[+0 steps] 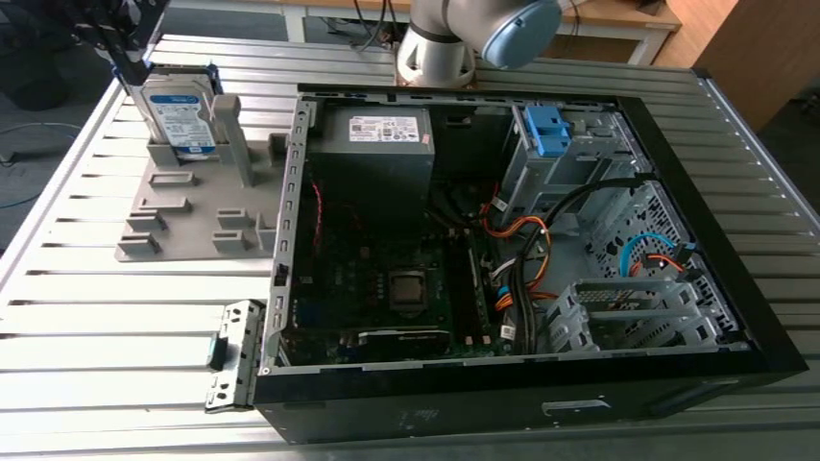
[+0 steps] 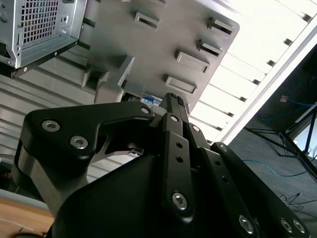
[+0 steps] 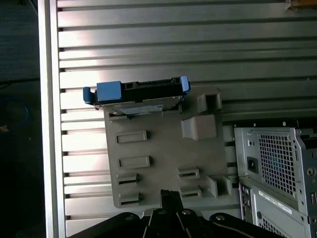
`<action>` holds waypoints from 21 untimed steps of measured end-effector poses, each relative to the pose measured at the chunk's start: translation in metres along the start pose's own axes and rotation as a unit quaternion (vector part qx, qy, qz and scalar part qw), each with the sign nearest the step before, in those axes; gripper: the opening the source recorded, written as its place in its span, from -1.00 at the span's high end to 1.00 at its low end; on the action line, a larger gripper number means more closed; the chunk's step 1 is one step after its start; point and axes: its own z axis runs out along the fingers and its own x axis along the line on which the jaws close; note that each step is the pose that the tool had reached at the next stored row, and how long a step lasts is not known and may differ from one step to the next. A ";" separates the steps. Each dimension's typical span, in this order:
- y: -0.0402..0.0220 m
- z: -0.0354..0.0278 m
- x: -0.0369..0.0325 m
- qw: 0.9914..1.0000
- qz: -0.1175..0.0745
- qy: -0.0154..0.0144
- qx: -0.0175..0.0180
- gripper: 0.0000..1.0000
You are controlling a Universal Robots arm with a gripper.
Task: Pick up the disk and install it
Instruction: 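Reach for the disk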
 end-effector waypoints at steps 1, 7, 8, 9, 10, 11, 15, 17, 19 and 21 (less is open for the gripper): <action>0.0003 0.0002 0.0003 1.000 0.000 0.000 0.000 0.79; 0.0037 0.0025 0.0009 1.000 0.000 0.000 0.000 0.79; 0.0049 0.0030 0.0010 1.000 0.000 0.000 0.000 0.79; 0.0086 0.0045 0.0014 1.000 0.000 0.000 0.000 0.79; 0.0110 0.0056 0.0016 1.000 0.000 0.000 0.000 0.79; 0.0135 0.0070 0.0019 1.000 0.000 0.000 0.000 0.79; 0.0220 0.0141 0.0058 1.000 -0.001 0.000 0.000 0.79; 0.0246 0.0177 0.0102 1.000 -0.001 0.000 0.000 0.79; 0.0271 0.0212 0.0156 1.000 -0.001 0.000 0.000 0.79; 0.0305 0.0235 0.0191 1.000 -0.001 0.000 0.000 0.79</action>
